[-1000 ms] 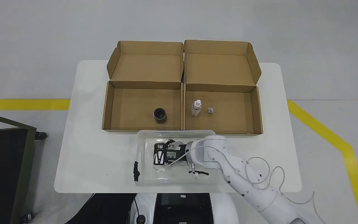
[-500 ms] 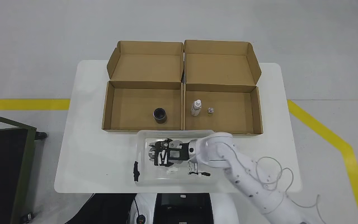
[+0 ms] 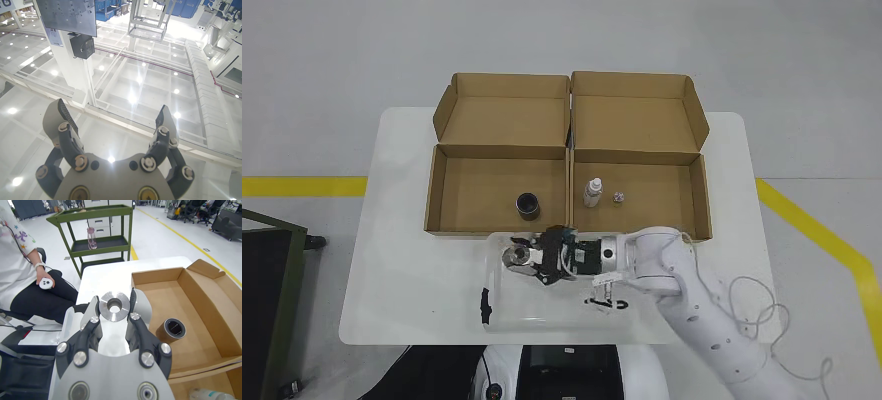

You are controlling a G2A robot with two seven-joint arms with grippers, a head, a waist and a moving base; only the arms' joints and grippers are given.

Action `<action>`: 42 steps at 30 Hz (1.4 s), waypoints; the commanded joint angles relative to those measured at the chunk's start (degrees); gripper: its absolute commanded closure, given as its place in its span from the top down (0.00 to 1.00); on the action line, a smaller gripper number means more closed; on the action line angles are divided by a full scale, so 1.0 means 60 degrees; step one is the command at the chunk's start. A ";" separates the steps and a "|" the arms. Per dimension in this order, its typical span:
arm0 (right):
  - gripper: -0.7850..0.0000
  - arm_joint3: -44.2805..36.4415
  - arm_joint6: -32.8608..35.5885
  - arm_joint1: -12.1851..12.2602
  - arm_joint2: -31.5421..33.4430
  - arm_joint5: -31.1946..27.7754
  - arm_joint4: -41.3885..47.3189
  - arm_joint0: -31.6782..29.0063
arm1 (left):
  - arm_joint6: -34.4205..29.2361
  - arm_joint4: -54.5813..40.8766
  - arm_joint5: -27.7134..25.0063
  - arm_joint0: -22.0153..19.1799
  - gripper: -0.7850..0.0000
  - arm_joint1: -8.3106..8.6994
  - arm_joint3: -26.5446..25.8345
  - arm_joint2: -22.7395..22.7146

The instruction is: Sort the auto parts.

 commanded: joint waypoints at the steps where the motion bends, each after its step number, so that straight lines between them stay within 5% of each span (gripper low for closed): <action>1: 0.00 -0.0029 -0.0082 0.0027 0.0160 0.0022 0.0156 -0.0003 | 0.0000 0.0000 0.0000 0.0000 1.00 0.0000 0.0000 0.0000; 11: 0.00 -0.0583 -0.1084 0.0166 0.0984 -0.0011 0.0784 -0.0341 | 0.0000 0.0000 0.0000 0.0000 1.00 0.0000 0.0000 0.0000; 42: 0.00 -0.2187 -0.4169 0.0514 0.3612 0.0275 -0.0423 -0.0837 | 0.0000 0.0000 0.0000 0.0000 1.00 0.0000 0.0000 0.0000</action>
